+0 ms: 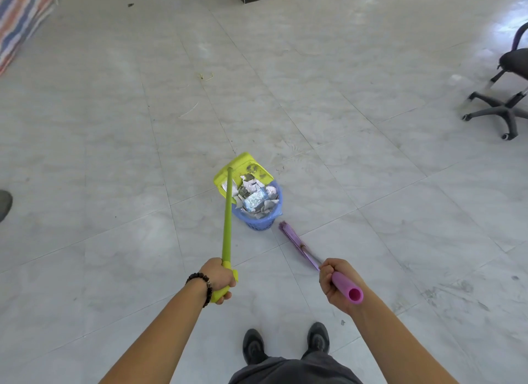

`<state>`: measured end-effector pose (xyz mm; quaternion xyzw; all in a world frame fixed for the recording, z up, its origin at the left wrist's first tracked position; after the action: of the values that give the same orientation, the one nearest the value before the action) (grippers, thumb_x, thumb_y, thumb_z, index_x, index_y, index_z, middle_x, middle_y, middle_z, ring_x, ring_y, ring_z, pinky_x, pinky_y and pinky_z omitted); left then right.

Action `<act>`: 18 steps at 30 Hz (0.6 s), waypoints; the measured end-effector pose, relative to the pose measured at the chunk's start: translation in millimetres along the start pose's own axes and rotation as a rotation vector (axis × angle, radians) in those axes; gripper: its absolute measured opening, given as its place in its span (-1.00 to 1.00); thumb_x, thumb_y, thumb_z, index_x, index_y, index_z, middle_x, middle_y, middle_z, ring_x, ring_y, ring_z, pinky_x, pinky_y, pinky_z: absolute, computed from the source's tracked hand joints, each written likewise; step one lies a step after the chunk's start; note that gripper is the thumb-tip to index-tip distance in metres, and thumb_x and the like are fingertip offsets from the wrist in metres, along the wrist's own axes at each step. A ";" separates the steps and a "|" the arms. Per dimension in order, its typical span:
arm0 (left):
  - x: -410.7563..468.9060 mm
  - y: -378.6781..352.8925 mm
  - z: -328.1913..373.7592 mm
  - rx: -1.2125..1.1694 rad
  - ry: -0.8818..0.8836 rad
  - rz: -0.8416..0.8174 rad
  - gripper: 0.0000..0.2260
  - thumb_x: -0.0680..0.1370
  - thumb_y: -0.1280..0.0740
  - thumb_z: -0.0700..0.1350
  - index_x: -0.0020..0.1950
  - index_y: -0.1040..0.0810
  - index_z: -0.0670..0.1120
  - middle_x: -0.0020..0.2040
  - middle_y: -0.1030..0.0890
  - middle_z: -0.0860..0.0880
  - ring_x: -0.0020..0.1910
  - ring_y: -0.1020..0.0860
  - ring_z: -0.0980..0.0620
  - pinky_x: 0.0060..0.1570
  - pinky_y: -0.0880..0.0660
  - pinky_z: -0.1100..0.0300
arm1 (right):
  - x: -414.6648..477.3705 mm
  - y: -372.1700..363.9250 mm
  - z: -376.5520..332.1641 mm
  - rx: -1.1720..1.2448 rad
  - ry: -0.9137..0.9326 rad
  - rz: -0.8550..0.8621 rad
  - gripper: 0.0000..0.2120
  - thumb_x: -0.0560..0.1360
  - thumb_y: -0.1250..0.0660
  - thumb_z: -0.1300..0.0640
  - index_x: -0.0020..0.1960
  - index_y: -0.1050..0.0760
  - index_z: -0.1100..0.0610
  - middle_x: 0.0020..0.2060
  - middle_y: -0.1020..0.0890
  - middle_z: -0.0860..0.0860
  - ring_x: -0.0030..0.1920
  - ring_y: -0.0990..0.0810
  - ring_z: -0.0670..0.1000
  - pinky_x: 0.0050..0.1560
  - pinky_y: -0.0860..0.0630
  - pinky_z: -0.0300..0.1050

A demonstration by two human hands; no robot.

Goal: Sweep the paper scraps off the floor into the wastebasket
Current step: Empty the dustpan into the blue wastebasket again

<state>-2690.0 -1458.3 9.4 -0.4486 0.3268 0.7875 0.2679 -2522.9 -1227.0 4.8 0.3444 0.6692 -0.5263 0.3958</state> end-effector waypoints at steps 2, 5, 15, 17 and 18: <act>-1.4 2.1 0.8 -0.008 -0.010 0.017 -0.83 0.52 -0.25 -0.40 0.06 -0.44 -0.20 0.00 -0.54 -0.11 -0.34 -0.48 -0.12 -0.47 -0.35 0.22 | 0.9 0.3 1.4 -0.002 -0.008 0.002 -0.90 0.52 -0.19 0.32 -0.12 -0.38 0.16 -0.51 -0.44 0.02 -0.61 -0.44 -0.10 -0.61 -0.47 -0.31; -3.8 1.8 -1.8 0.028 -0.014 0.040 -0.86 0.52 -0.24 -0.38 0.02 -0.45 -0.18 -0.03 -0.53 -0.12 -0.34 -0.48 -0.12 -0.47 -0.35 0.22 | 0.5 -1.3 4.0 -0.013 -0.011 0.011 -0.86 0.52 -0.20 0.33 -0.19 -0.37 0.16 -0.52 -0.44 0.02 -0.62 -0.44 -0.10 -0.61 -0.47 -0.31; 2.8 -7.7 -23.4 0.151 -0.005 0.052 -0.81 0.49 -0.26 -0.35 0.07 -0.44 -0.18 0.06 -0.55 -0.22 -0.42 -0.48 -0.10 -0.46 -0.37 0.22 | -2.4 -1.4 8.9 -0.032 -0.015 0.030 -0.81 0.53 -0.20 0.32 -0.24 -0.37 0.18 -0.53 -0.44 0.02 -0.63 -0.44 -0.10 -0.62 -0.47 -0.31; 0.6 -8.2 -27.2 0.169 -0.021 0.096 -0.82 0.50 -0.24 -0.31 0.09 -0.45 -0.15 -0.02 -0.55 -0.18 -0.43 -0.50 -0.09 -0.47 -0.37 0.24 | -2.2 -0.2 7.3 -0.034 -0.013 0.030 -0.82 0.53 -0.20 0.33 -0.23 -0.37 0.18 -0.52 -0.44 0.01 -0.62 -0.44 -0.10 -0.61 -0.47 -0.31; -0.3 -7.5 -28.8 0.174 -0.034 0.120 -0.82 0.51 -0.23 -0.27 0.10 -0.46 -0.13 -0.02 -0.55 -0.16 -0.42 -0.52 -0.08 -0.48 -0.38 0.24 | -1.8 0.1 6.8 -0.032 -0.012 0.030 -0.83 0.53 -0.20 0.33 -0.22 -0.37 0.18 -0.52 -0.44 0.01 -0.62 -0.44 -0.10 -0.61 -0.47 -0.32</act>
<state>-2669.2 -1475.2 -3.4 -0.3899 0.4156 0.7782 0.2639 -2520.9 -1233.6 5.5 0.3447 0.6698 -0.5117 0.4132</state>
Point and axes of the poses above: each hand's wrist, its own x-axis towards the middle knuckle, its own y-axis out of the back of the hand, z = x × y, the point moved 6 cm from there along x, towards the middle knuckle
